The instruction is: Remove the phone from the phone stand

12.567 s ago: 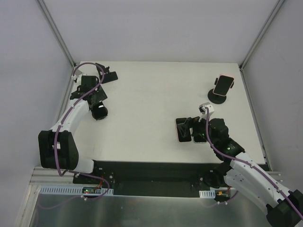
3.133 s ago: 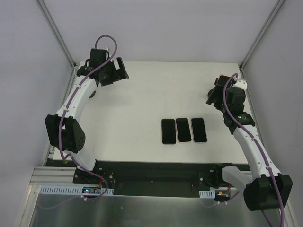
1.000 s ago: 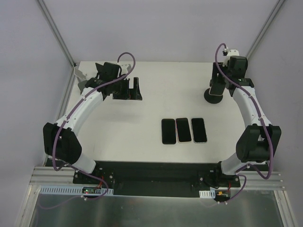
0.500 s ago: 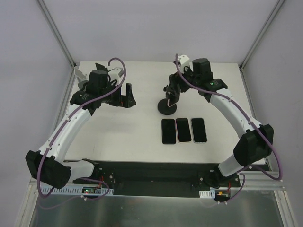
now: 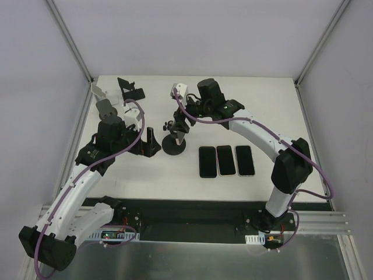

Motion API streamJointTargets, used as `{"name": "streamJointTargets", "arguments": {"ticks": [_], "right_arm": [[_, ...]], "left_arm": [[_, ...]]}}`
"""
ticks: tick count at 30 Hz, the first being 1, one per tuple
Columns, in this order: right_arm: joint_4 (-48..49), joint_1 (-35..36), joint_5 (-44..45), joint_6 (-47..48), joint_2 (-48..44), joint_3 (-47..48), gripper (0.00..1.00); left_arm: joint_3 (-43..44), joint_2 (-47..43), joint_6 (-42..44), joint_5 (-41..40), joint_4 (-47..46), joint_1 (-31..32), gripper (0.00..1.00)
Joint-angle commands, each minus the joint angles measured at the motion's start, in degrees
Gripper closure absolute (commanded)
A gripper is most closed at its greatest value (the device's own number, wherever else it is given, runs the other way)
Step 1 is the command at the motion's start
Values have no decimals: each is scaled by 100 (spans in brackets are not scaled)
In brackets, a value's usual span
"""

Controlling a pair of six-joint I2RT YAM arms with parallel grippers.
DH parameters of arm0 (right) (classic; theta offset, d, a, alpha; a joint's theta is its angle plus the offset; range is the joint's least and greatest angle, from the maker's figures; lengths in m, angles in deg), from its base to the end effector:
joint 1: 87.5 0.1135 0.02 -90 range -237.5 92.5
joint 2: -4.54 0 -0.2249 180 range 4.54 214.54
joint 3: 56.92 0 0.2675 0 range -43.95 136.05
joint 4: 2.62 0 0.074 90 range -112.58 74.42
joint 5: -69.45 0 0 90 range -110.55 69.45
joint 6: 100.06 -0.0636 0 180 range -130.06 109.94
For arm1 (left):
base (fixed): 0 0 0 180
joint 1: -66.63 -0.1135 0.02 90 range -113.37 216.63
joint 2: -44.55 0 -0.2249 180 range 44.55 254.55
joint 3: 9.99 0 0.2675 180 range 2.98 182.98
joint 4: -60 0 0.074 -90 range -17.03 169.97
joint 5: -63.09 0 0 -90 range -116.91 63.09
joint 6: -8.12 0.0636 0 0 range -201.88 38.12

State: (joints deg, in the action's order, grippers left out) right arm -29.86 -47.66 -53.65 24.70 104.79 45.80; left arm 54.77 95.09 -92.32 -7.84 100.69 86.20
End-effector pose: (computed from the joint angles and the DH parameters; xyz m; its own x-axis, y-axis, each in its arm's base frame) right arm 0.3178 0.3104 0.2930 0.2588 -0.4061 -0.8764 -0.9371 0.1144 -0.3297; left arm 0.2346 -0.1055 0.2931 -0.5203 0.0032 -0.8540 0.5062 0.8065 -0.3054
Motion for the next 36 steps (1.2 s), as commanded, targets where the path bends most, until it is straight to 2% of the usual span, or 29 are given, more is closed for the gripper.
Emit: {"name": "streamJointTargets", "arguments": {"ticks": [1, 2, 5, 6, 8, 9, 12, 13, 15, 16, 21, 24, 28, 36], "right_arm": [[717, 209, -618, 364, -137, 359, 89], [682, 252, -601, 399, -163, 271, 86], [576, 306, -504, 487, -347, 61, 60], [567, 306, -478, 488, -400, -10, 47], [532, 306, -417, 496, -558, -133, 37], [462, 314, -399, 496, -602, -151, 25], [60, 349, -346, 575, -734, -21, 8], [-47, 367, -285, 602, -761, 41, 5], [-206, 376, -250, 558, -901, 77, 0], [-206, 376, -223, 514, -963, 51, 4], [-181, 367, 40, 207, -1445, -142, 4], [65, 367, 470, 5, -1901, -668, 4], [391, 358, 866, -233, -2551, -1556, 4], [927, 323, 1473, -883, -3529, -2936, 4]], "left_arm": [[-476, -439, 305, 360, -548, 73, 3], [-555, -501, 410, 387, -601, 73, 3], [-784, -703, 691, 422, -821, 73, 2], [-802, -739, 762, 422, -847, 73, 2], [-837, -774, 990, 483, -970, 73, 1], [-829, -739, 1235, 545, -1006, 73, 1], [-750, -660, 1991, 861, -1067, 73, 1], [-723, -642, 2167, 914, -1111, 73, 1], [-644, -572, 2668, 1072, -1138, 73, 1], [-618, -520, 2809, 1107, -1155, 64, 1], [-354, -107, 3574, 1502, -1164, 12, 1], [-161, 348, 4013, 1818, -1182, -225, 1], [147, 1184, 4234, 2810, -1348, -779, 2], [911, 2511, 4726, 3217, -1437, -841, 6]]}}
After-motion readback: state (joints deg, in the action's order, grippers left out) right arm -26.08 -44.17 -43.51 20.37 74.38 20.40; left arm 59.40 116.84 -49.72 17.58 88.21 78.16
